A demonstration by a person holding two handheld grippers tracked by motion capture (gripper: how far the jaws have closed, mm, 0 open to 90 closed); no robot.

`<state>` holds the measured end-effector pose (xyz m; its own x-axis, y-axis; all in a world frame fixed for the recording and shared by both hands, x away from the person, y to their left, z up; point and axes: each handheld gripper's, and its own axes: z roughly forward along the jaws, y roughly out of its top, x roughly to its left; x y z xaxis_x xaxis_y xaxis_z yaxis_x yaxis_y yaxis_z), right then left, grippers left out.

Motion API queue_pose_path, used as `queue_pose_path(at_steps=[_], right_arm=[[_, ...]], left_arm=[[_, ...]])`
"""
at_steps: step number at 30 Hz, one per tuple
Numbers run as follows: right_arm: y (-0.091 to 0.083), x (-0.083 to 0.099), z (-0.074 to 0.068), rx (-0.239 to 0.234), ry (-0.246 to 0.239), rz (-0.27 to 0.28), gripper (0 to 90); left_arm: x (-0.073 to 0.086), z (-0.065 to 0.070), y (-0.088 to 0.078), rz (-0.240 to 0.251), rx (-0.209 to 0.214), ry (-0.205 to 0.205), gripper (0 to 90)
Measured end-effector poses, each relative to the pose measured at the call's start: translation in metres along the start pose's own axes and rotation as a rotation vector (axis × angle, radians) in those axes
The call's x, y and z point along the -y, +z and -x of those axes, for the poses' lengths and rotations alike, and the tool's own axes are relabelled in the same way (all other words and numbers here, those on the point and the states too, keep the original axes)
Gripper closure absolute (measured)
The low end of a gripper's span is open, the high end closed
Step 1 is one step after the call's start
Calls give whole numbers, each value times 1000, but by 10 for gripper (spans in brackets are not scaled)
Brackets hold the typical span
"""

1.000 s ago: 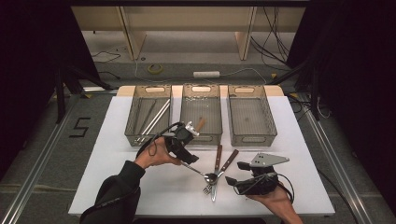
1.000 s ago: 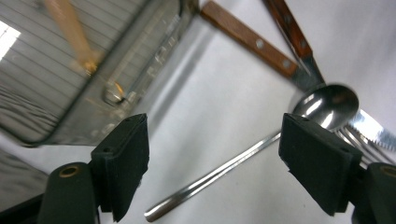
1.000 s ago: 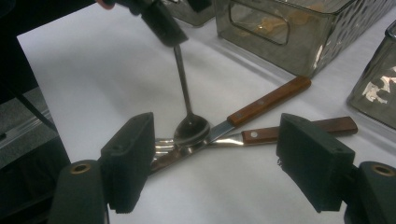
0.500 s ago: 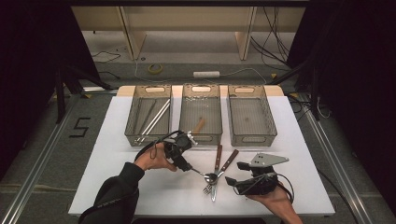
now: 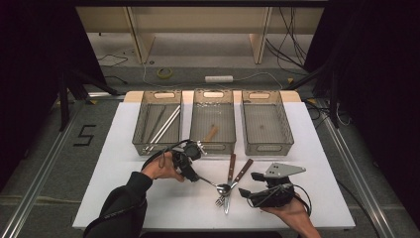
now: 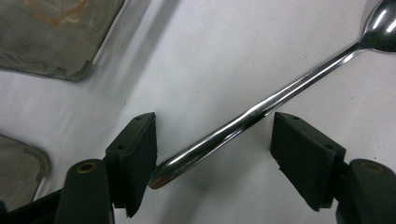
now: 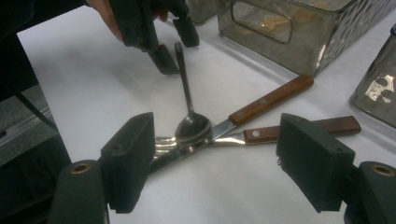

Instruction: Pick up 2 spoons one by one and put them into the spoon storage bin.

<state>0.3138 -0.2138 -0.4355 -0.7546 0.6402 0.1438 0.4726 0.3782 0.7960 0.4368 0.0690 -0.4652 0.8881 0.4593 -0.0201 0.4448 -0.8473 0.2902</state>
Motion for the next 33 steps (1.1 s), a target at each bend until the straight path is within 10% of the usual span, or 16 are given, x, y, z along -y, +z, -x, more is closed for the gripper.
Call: queue_pose_path(at_steps=[20, 33], right_arm=[[-1, 0, 0, 2, -1, 0, 293], [0, 0, 0, -2, 5, -8, 297]], left_arm=[[0, 19, -7, -127, -11, 102, 672], [8, 28, -8, -110, -14, 128, 799]])
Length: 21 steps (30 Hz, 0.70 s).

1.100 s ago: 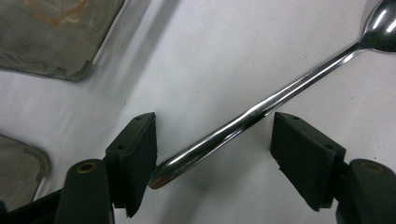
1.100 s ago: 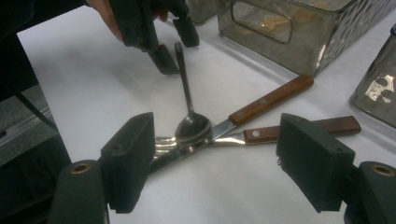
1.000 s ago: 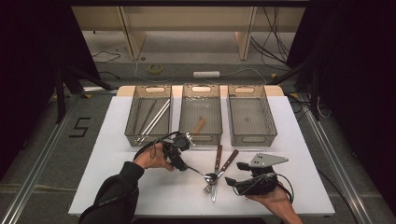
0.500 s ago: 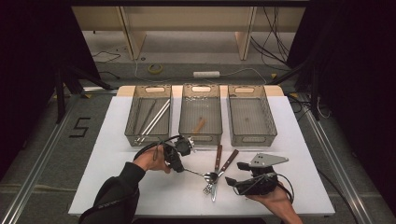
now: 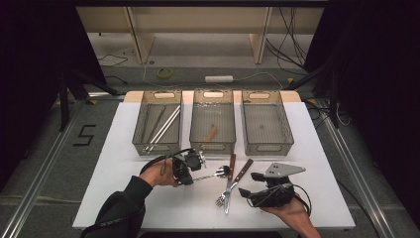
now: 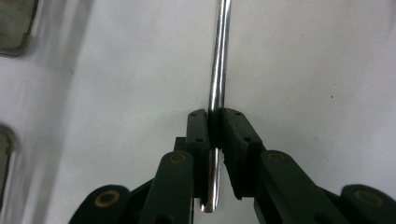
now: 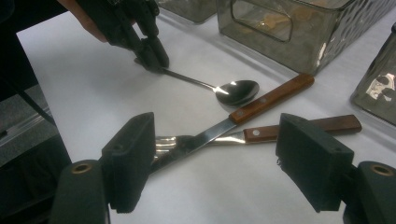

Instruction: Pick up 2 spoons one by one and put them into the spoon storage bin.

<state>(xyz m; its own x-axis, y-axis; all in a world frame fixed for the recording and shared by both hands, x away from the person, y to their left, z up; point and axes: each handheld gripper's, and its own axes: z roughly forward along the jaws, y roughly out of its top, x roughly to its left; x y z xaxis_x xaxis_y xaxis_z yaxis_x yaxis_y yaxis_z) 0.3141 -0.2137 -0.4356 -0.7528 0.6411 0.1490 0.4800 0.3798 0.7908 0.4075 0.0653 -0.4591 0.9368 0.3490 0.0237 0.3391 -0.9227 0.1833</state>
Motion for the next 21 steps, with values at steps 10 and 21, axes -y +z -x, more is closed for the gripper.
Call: queue_pose_path(at_steps=[10, 21], right_arm=[[0, 0, 0, -1, -1, 2, 297], [0, 0, 0, -3, -3, 1, 299]], left_arm=[[6, -3, -2, -29, 9, -37, 696], [18, -5, -3, -56, 19, -80, 676]])
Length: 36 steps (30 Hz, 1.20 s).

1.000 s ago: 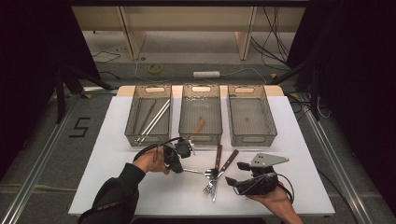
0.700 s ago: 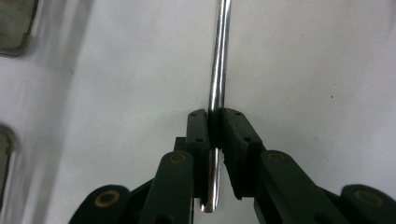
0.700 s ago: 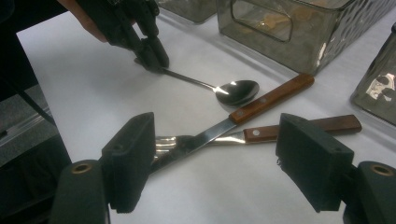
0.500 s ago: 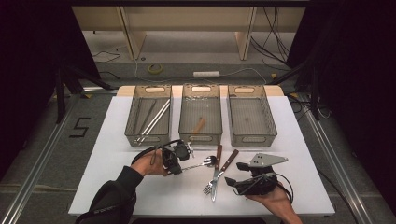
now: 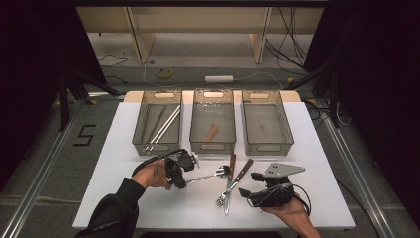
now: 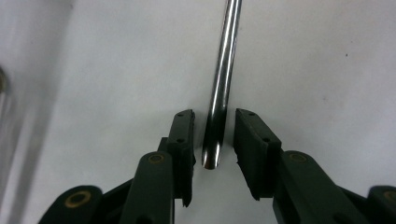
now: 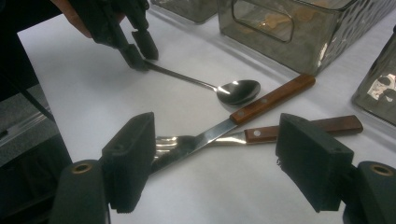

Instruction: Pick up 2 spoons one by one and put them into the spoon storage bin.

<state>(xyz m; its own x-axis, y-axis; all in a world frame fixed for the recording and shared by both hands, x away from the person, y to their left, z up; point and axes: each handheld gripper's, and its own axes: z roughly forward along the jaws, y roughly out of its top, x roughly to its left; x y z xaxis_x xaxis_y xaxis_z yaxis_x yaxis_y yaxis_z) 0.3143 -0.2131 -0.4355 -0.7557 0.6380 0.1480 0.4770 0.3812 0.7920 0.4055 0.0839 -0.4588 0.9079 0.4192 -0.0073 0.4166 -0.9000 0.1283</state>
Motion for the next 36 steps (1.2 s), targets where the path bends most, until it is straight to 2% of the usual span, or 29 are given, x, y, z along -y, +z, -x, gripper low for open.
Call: queue_pose_path(at_steps=[6, 12, 22, 29, 36], right_arm=[[1, 0, -1, 0, 0, -2, 299], [0, 0, -1, 0, 0, -1, 299], [0, 0, 0, 1, -2, 1, 299], [0, 0, 0, 1, -2, 2, 299], [0, 0, 0, 1, 0, 2, 299]], left_arm=[[0, 1, 0, -4, -2, 5, 709], [-1, 4, 0, -11, -6, 23, 802], [2, 1, 0, 15, 20, 5, 808], [1, 2, -1, -6, 33, -6, 811], [0, 3, -6, 6, 16, -22, 814]])
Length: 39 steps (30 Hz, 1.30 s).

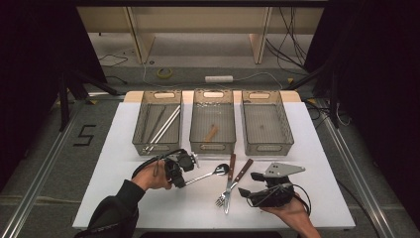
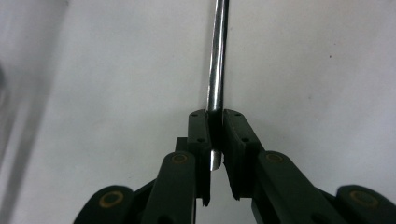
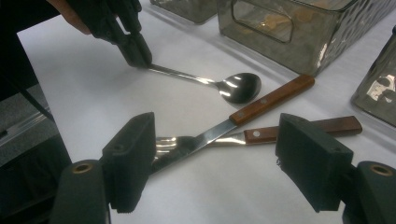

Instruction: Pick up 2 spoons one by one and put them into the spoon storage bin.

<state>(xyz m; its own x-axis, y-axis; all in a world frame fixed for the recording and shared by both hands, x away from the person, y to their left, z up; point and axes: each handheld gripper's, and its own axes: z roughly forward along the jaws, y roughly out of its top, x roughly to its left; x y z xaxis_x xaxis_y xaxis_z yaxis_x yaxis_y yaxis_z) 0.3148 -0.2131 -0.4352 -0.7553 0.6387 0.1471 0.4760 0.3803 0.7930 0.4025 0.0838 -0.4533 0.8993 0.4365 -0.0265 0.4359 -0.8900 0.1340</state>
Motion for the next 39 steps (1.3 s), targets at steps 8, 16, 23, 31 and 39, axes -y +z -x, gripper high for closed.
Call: queue_pose_path(at_steps=[8, 16, 23, 31, 39], right_arm=[[0, 0, 0, 1, -1, -1, 299], [0, 0, 0, 2, 0, -1, 300], [0, 0, 0, 3, -4, -1, 300], [2, 0, -1, 0, -5, -5, 300], [2, 0, -1, -2, -5, -10, 301]], left_arm=[[0, 2, 1, -5, -6, -2, 814], [2, 15, 2, -5, -28, 12, 814], [4, 17, -3, 27, -55, 8, 820], [2, 17, -4, 59, -55, 21, 889], [-4, 17, 0, 121, -144, 20, 726]])
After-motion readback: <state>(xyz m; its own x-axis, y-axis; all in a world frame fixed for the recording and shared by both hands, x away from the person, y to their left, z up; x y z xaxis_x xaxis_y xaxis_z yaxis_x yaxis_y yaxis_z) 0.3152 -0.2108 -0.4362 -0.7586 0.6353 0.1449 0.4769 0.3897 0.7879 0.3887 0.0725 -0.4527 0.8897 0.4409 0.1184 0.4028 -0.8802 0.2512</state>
